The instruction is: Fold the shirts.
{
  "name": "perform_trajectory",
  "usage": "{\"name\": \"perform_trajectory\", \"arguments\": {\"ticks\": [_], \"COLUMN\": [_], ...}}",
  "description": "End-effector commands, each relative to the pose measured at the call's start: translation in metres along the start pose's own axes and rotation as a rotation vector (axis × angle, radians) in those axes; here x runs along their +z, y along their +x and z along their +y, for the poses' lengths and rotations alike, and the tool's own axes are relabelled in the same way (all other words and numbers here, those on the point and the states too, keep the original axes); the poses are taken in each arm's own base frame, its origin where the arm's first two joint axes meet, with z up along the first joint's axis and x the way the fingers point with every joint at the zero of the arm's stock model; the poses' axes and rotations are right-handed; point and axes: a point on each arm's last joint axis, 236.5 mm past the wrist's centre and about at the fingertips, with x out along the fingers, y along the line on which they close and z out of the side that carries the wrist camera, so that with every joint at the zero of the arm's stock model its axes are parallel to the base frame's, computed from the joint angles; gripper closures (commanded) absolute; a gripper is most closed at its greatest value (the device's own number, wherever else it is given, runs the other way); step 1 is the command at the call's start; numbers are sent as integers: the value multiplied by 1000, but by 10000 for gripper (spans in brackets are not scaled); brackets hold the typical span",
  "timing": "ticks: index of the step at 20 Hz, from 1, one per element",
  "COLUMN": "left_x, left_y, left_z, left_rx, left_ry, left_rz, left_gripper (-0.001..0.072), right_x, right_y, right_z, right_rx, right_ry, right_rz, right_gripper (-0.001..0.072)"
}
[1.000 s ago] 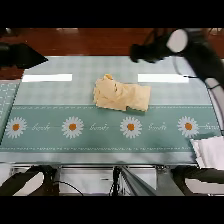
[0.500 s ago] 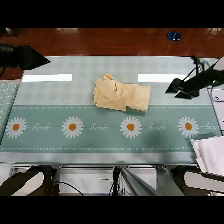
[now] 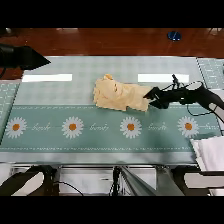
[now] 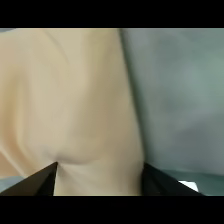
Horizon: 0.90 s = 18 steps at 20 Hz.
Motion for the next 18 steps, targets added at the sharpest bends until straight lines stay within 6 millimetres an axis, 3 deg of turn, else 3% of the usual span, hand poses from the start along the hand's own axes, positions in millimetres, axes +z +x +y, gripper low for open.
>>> {"name": "perform_trajectory", "arguments": {"ticks": [1, 2, 3, 4, 6, 8, 10, 13, 16, 18], "left_x": [-3, -6, -8, -10, -10, -10, -10, -9, -10, -11], "left_y": [0, 0, 0, 0, 0, 0, 0, 1, 6, 10], "left_z": [-1, -2, -3, -3, -3, -3, -3, -2, 2, 5], "left_rx": [-4, -8, -12, -14, -15, -15, -15, -14, -18, -21], "left_ry": [6, 7, 7, 7, 26, 34, 59, 83, 88, 89], "left_rz": [13, 25, 35, 41, 41, 41, 41, 40, 52, 62], "left_gripper": [665, 664, 665, 665, 665, 665, 665, 665, 664, 665], "right_x": [-7, -9, -8, -5, 7, 26, 41, 42, 30, 22], "right_y": [46, 50, 48, 39, 3, -56, -126, -224, -309, -352], "right_z": [13, 21, 33, 52, 93, 134, 160, 151, 120, 90], "right_rx": [60, 89, 133, 190, 283, 346, 335, 144, -23, -97], "right_ry": [99, 106, 79, 22, -103, -179, -218, -239, -168, -65], "right_rz": [-17, -15, -18, -20, -44, -130, -234, -338, -443, -511], "right_gripper": [161, 381, 686, 685, 686, 686, 686, 686, 687, 686]}}
